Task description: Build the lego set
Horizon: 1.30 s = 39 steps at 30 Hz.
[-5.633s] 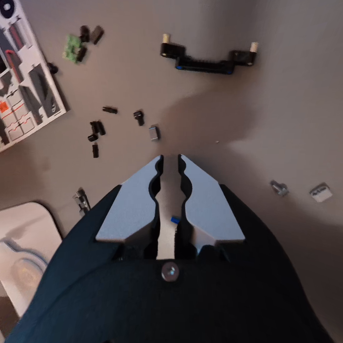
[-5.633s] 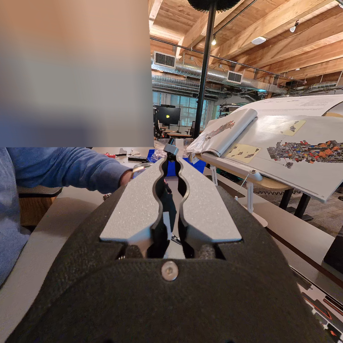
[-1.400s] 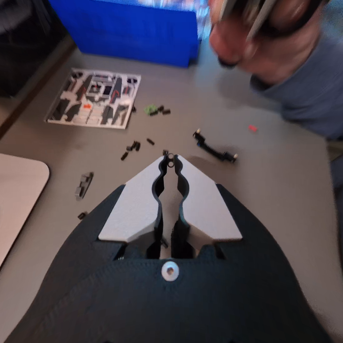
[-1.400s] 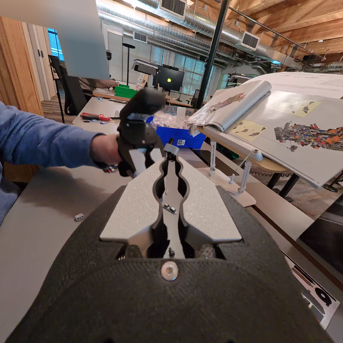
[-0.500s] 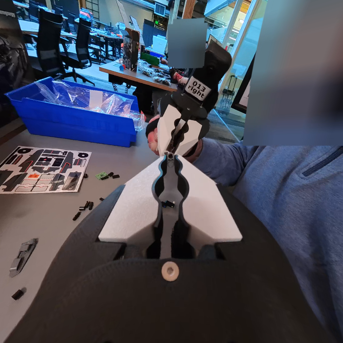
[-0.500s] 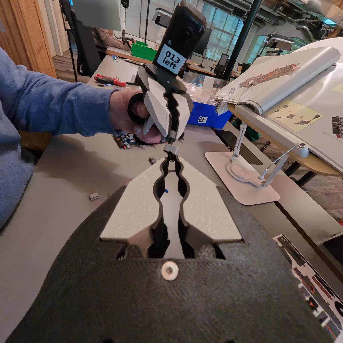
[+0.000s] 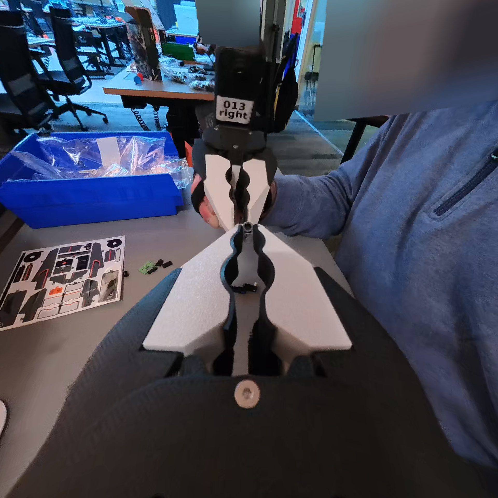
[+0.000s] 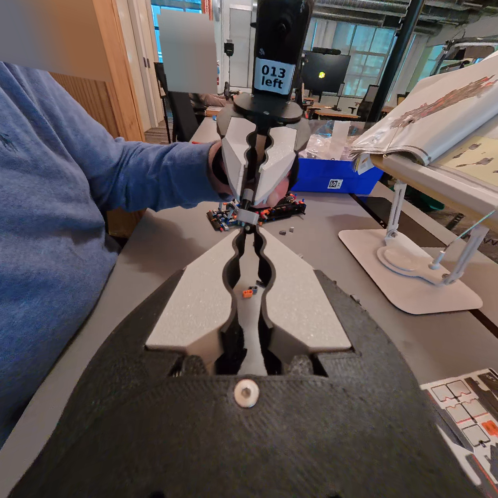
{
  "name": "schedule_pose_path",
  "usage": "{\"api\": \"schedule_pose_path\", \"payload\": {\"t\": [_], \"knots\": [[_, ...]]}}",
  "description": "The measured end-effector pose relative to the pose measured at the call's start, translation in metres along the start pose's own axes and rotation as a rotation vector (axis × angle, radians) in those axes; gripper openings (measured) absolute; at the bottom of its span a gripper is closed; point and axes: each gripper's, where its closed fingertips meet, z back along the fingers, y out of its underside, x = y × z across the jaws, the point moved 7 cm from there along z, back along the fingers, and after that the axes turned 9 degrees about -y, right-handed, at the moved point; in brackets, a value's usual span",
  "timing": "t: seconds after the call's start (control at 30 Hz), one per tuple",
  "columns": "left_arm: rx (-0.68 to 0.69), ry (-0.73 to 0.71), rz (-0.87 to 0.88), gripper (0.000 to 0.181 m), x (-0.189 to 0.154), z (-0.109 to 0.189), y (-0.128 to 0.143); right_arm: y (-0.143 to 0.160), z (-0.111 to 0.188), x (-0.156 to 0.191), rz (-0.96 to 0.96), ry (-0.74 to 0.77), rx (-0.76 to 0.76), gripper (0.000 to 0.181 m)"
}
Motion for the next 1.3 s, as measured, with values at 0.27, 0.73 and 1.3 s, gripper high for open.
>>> {"api": "schedule_pose_path", "payload": {"t": [0.27, 0.73, 1.3], "knots": [[0.082, 0.011, -0.113, 0.005, -0.004, -0.007, -0.013, -0.001, 0.002, 0.0, -0.031, -0.019, -0.031, 0.003], [0.075, -0.008, -0.122, 0.005, -0.008, -0.009, -0.012, 0.0, -0.006, 0.005, -0.066, -0.056, 0.019, 0.003], [0.154, -0.1, 0.032, 0.005, -0.014, 0.005, 0.052, 0.048, -0.031, 0.008, -0.171, -0.108, 0.36, 0.002]]}}
